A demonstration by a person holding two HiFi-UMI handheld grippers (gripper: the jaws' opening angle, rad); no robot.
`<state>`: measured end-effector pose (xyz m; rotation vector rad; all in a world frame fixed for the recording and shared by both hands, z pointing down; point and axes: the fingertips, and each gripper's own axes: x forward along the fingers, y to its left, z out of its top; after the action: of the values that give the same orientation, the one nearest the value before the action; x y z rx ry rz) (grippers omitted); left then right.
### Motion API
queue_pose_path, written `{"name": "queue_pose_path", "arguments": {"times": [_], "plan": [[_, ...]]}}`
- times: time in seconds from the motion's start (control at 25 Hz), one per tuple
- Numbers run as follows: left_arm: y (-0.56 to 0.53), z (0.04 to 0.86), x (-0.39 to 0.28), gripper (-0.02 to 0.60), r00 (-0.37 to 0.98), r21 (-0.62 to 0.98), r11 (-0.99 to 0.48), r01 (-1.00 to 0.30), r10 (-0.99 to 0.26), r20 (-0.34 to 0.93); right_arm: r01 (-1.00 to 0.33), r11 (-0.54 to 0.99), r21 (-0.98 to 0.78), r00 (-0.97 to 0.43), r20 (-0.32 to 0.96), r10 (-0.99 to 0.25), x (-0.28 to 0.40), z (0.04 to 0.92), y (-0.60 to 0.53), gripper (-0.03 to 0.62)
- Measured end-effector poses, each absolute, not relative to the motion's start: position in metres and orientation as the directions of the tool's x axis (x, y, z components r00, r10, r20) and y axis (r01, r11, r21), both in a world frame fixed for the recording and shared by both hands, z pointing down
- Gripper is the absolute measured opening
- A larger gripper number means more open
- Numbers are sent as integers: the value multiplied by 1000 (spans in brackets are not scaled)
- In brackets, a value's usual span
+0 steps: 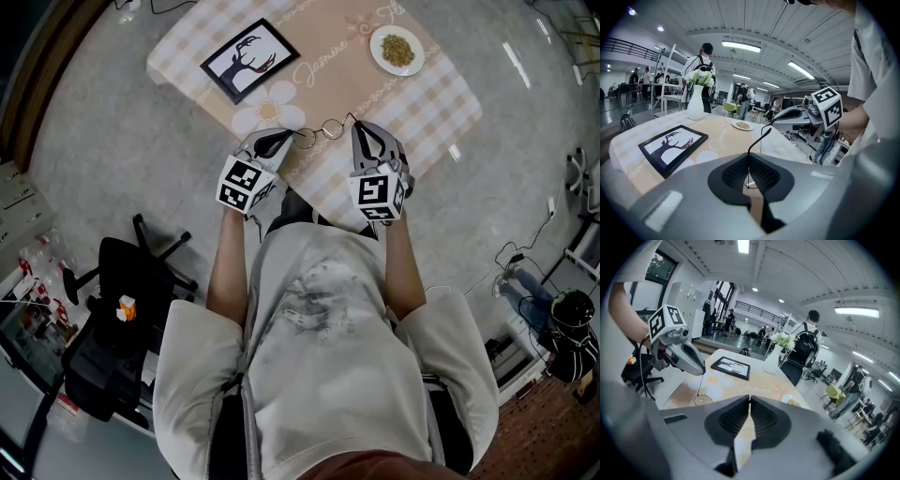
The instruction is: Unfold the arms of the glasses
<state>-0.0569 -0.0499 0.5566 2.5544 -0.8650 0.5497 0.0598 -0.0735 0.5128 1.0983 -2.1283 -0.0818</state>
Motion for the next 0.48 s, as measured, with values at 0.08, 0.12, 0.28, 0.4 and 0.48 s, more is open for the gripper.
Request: {"name": "queue_pose_path", "arguments": {"times": [0.08,0.12,0.28,0.4,0.48], "plan": [[-50,556,-57,14,732,229,-735,-639,-488,475,-688,629,361,-368,574,-732,61,513,-74,23],[-50,556,-57,14,732,228,-735,-639,-489,475,-691,627,360,-367,573,-733,62,513,-74,23],[-51,556,-57,14,730,226,-734,-640,-491,475,-696,624,355,-366,572,-734,62,513,-74,23],[-51,555,-57,14,729,224,-734,-641,-491,476,-695,626,353,-367,574,-732,62,513,-73,23],[-51,555,-57,14,729,223,-734,-641,-491,477,-695,627,353,-368,574,-731,61,513,-73,23]]}}
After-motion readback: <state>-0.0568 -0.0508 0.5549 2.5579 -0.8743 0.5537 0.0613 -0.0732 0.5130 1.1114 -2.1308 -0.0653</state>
